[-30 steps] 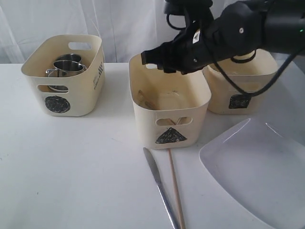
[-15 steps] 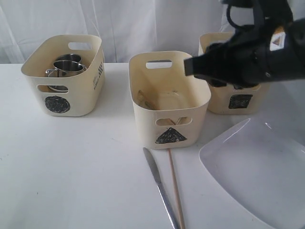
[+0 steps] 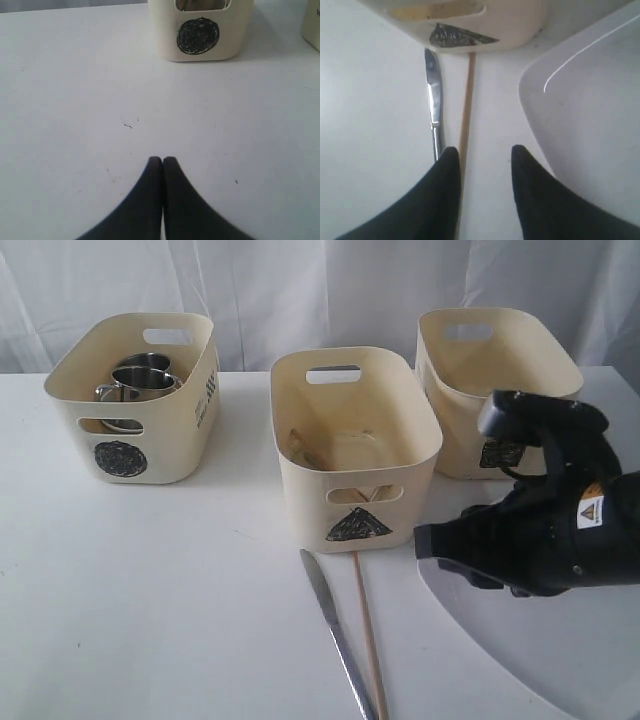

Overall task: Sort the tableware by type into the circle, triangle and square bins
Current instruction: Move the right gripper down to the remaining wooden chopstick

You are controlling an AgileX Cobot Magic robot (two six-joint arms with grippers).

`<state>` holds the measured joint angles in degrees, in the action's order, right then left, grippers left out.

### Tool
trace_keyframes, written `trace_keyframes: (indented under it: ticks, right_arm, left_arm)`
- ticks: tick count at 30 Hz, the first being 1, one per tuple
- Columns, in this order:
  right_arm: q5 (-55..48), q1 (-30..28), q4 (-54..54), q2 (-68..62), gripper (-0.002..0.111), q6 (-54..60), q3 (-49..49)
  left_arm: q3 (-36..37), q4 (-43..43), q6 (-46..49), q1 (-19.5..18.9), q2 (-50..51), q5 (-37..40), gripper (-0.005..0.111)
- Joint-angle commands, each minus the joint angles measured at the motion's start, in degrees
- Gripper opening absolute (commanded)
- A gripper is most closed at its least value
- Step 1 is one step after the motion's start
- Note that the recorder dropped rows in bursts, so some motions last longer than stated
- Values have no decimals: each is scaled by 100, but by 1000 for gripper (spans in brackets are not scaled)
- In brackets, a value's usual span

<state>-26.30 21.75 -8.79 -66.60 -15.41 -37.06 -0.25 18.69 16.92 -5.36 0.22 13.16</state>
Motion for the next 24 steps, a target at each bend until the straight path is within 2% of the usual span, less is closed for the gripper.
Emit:
trace_keyframes:
  ticks: [1, 12, 24]
  right_arm:
    - [-222, 184, -231, -430, 32, -18, 48]
    - [-149, 852, -963, -1478, 32, 381, -79]
    - [-392, 916, -725, -2430, 32, 923, -796]
  left_arm:
    - [25, 63, -1, -23, -22, 15, 0]
    - [25, 63, -1, -23, -22, 15, 0]
    - [25, 63, -1, -23, -22, 15, 0]
